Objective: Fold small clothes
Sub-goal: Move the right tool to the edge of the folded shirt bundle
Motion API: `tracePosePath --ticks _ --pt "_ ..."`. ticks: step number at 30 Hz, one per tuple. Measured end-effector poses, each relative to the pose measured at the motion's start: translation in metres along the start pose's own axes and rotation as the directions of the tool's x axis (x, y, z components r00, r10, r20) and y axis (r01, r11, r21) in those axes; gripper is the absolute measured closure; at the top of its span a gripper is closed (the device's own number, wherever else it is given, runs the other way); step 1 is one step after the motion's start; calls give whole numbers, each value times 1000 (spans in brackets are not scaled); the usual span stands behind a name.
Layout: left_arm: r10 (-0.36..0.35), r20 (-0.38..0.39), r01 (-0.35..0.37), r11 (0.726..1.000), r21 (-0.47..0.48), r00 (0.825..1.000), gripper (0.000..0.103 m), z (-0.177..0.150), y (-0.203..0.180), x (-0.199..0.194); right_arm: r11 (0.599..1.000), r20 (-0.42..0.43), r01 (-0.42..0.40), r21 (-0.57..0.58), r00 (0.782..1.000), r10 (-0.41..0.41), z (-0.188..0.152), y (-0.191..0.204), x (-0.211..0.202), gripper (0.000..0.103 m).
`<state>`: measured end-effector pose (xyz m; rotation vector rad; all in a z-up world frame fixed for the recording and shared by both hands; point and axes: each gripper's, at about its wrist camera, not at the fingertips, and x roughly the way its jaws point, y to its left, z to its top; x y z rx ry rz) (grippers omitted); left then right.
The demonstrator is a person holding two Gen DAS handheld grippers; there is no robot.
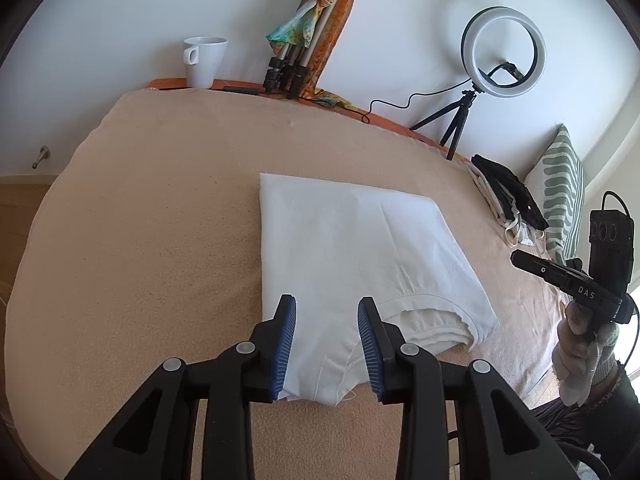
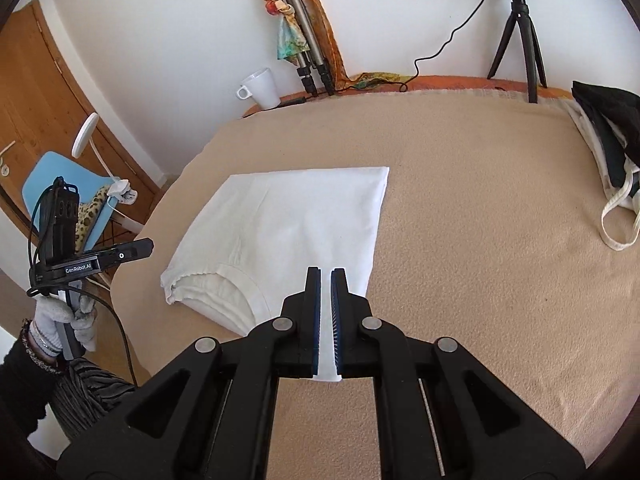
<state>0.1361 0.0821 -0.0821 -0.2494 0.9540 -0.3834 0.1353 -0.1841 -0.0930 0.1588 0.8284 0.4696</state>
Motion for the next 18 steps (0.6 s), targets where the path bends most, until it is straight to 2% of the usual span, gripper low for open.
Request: tracePosePath --ticks 3,7,11,14,18 --pt "14 -4 -14 1000 12 1000 69 14 -8 14 999 6 1 -39 1000 0 17 11 13 97" --pt "-4 18 4 1000 -5 1000 67 39 -13 30 1000 -23 -28 -14 999 28 36 14 41 97" --pt "-28 24 28 1000 -10 999 67 66 -21 53 999 -35 -16 -38 999 14 56 21 70 97" --pt "-15 11 15 1000 23 1000 67 80 -29 77 999 -44 -18 -37 999 16 69 22 92 97" --pt "-31 -32 31 999 13 999 67 88 -30 107 999 -72 -18 -39 997 15 80 24 116 97"
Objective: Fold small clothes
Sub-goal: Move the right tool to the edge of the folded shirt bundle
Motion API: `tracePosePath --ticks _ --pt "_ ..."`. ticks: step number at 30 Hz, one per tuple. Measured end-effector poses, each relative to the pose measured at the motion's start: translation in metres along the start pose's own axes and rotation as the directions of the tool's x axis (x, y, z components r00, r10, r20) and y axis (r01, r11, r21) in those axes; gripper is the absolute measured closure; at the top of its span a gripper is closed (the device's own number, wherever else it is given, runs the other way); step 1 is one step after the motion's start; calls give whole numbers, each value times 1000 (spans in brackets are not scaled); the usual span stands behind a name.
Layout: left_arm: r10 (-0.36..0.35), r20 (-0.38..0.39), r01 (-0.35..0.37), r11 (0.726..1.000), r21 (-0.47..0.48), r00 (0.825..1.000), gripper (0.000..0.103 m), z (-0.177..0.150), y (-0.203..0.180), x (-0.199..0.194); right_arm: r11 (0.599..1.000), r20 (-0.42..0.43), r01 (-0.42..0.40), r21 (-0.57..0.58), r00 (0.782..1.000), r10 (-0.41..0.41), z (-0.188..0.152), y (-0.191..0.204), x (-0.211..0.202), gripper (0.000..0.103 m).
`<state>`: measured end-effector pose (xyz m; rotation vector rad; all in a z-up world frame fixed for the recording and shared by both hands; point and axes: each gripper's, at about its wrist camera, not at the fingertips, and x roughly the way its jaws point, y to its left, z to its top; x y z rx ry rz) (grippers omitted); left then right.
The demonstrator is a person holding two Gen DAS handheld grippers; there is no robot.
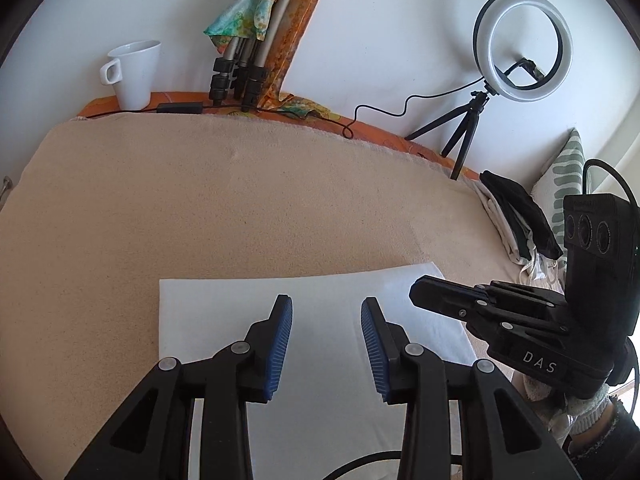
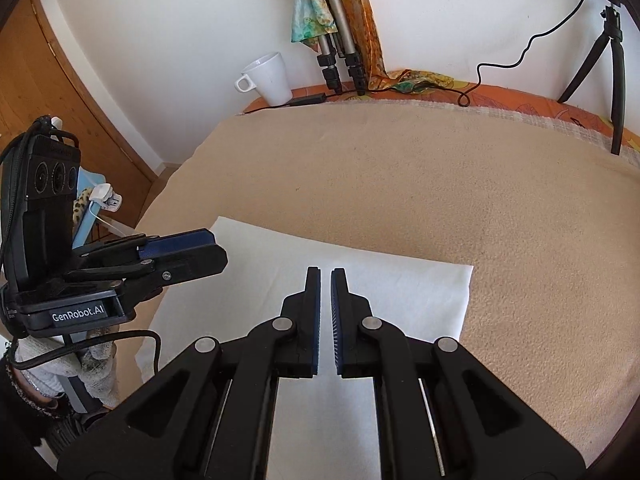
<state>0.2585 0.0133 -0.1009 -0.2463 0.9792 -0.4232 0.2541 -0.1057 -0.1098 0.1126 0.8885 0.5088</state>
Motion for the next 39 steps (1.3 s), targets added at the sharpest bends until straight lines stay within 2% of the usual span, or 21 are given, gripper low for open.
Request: tracePosePath --ticks 3,7,10,12,15,20,21,22,24,25,27,30,31,34,39 --pt "49 -22 -48 999 17 999 67 -1 2 17 1000 -17 6 -2 1000 -6 4 -3 13 97" --pt "73 -53 -72 997 16 996 67 -5 10 33 999 -44 40 0 998 -40 2 -11 27 97" --pt "92 -41 -89 994 60 995 66 -8 7 35 997 -84 67 30 994 -64 -3 -24 39 97" --pt "94 -38 -91 994 60 995 66 -9 8 32 997 -81 67 32 995 -64 -4 -29 39 97" --pt "99 -30 -98 995 30 995 66 -10 16 25 993 -64 118 31 991 -115 -2 -39 32 97" --pt "157 -16 -157 988 -9 987 66 -12 39 8 977 -55 152 147 988 -145 -1 -78 16 97" --pt "170 -12 -171 985 -27 985 66 -13 46 3 971 -59 178 158 984 -171 -2 -83 13 94" --pt "173 -10 -174 983 -57 985 66 -13 54 -2 962 -65 216 164 976 -208 -2 -88 10 86" --pt "157 -1 -156 980 -123 988 65 -15 69 -14 952 -57 232 199 973 -225 -4 -100 2 81" --pt "150 7 -147 978 -149 989 63 -16 75 -20 949 -51 223 224 975 -217 -5 -105 -4 81" --pt "130 28 -122 974 -190 991 53 -18 83 -34 946 -33 193 259 981 -191 -5 -110 -15 78" --pt "77 40 -66 971 -229 996 46 -23 90 -50 950 4 143 278 989 -150 -9 -111 -33 56" --pt "57 40 -46 971 -233 998 45 -26 90 -54 954 16 126 271 991 -136 -10 -109 -38 52" --pt "-5 28 12 964 -264 1000 41 -37 93 -62 958 13 51 284 998 -57 -20 -108 -45 52" --pt "-96 -18 85 939 -334 995 41 -59 99 -62 928 -7 -82 365 996 91 -53 -115 -52 52"
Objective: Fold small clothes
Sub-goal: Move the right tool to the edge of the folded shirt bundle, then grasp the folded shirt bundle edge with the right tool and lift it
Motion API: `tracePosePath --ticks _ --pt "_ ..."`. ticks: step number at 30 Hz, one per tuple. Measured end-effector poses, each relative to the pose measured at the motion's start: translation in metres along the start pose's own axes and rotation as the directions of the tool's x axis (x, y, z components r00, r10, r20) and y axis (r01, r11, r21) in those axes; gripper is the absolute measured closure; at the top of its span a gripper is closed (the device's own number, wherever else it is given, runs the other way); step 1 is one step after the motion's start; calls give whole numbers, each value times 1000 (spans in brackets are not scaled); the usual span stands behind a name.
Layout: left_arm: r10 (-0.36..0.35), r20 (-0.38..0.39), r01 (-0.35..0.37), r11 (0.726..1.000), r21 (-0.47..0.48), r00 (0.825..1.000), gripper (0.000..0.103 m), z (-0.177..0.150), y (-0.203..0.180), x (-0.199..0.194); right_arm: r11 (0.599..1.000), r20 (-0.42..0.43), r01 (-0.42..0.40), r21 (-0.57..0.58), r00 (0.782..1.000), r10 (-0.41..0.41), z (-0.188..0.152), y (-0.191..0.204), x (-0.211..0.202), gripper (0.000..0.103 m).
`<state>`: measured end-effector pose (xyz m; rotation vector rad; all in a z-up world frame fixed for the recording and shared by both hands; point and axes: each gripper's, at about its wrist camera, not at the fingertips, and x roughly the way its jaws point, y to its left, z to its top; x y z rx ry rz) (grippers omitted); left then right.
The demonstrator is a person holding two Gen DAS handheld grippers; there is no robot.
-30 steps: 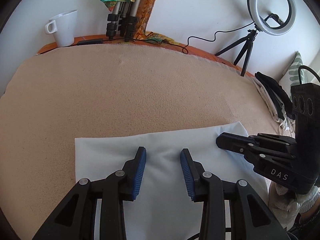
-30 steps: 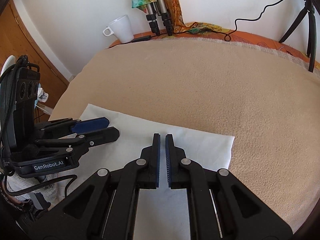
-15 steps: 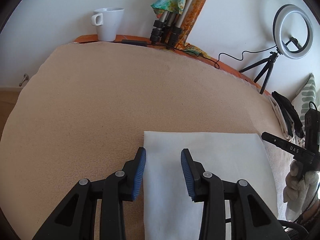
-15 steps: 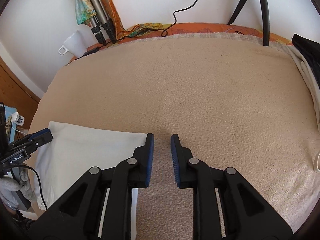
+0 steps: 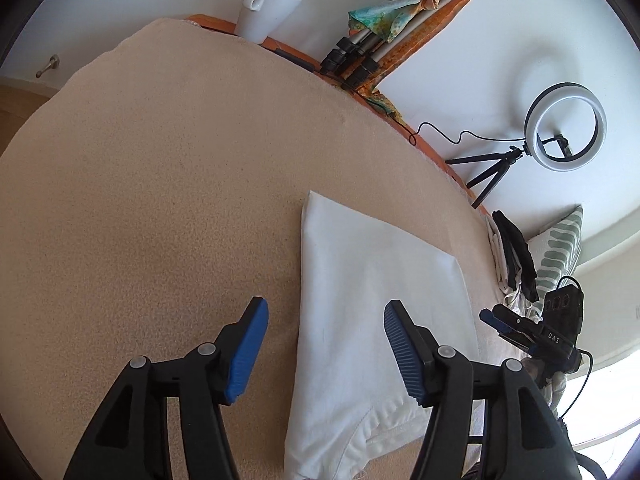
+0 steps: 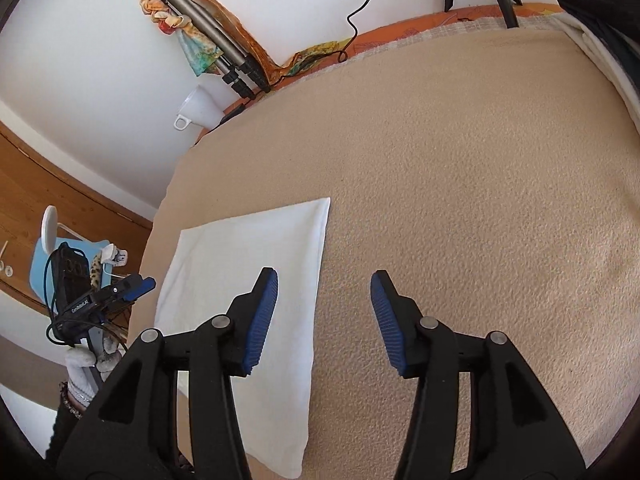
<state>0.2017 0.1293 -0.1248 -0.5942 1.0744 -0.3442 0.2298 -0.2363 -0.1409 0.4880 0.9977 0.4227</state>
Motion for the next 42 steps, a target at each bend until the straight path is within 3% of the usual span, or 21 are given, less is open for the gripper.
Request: tracePosePath --ticks 4,8,19,28,29,34,42 --pt "-56 -29 54 996 -73 998 41 -13 10 -1 991 -22 -96 97 995 99 -24 -18 -5 52" --pt "-63 -42 59 995 -81 997 41 -20 8 3 985 -39 -123 120 991 128 -38 -24 -4 52" --pt "-112 -68 105 989 -103 991 52 -17 4 21 985 -81 -134 107 986 143 -37 -11 16 60" --pt "-104 -62 98 991 -96 993 54 -11 -8 32 959 -73 -216 183 970 232 -32 -11 33 64" --pt "-103 -62 97 991 -93 993 61 -11 -9 33 958 -77 -218 187 969 236 -30 -10 36 64" --pt "-42 -56 39 998 -54 998 88 -12 -17 36 970 -101 -179 162 975 197 -24 4 47 89" --pt "27 20 -29 995 90 999 93 -17 -50 20 999 -74 -42 -23 996 40 -23 45 35 92"
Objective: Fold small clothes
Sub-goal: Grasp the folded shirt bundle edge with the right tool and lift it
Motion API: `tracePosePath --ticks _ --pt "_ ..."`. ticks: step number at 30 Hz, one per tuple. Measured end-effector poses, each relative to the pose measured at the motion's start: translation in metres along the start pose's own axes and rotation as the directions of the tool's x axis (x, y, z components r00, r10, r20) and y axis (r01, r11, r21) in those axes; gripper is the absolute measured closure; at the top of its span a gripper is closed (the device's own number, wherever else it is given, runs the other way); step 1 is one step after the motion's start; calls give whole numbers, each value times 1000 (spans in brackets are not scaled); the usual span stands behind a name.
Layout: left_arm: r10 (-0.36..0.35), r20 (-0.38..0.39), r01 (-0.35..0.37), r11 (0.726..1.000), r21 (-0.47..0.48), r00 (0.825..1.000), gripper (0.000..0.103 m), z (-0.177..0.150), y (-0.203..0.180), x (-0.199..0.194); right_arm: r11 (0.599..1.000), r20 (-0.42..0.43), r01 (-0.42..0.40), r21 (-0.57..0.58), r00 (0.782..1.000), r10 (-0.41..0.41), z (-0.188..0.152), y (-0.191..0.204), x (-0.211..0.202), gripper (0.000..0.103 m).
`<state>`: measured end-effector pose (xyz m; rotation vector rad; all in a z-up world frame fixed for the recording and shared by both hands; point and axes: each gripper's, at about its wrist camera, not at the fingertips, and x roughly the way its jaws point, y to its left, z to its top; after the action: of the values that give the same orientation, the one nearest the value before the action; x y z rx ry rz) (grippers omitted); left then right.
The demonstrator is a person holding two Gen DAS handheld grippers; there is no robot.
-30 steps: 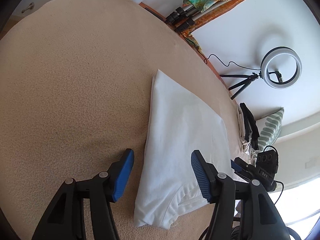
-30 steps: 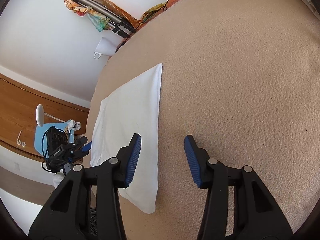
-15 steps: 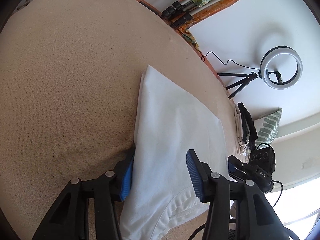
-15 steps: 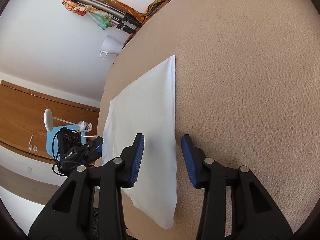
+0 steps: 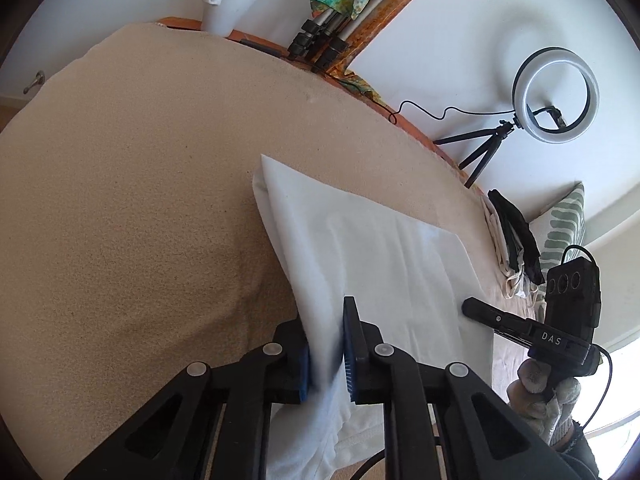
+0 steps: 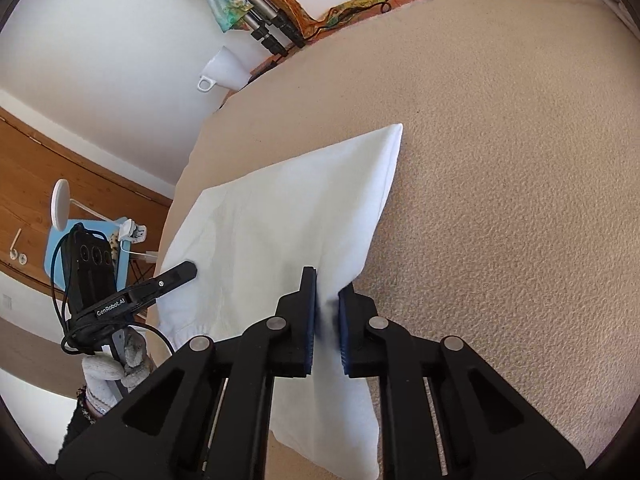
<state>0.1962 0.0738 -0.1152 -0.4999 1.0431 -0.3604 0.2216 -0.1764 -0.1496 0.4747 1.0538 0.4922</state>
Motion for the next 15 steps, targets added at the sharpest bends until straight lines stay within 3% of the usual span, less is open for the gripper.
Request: tracePosePath --ticks 5,15 --pt "11 39 -14 996 85 999 93 -4 -24 -12 998 37 19 -66 999 -17 0 18 -14 93" --pt "-24 55 15 986 167 998 94 -5 -70 -17 989 103 33 -143 994 -18 -2 46 -49 93"
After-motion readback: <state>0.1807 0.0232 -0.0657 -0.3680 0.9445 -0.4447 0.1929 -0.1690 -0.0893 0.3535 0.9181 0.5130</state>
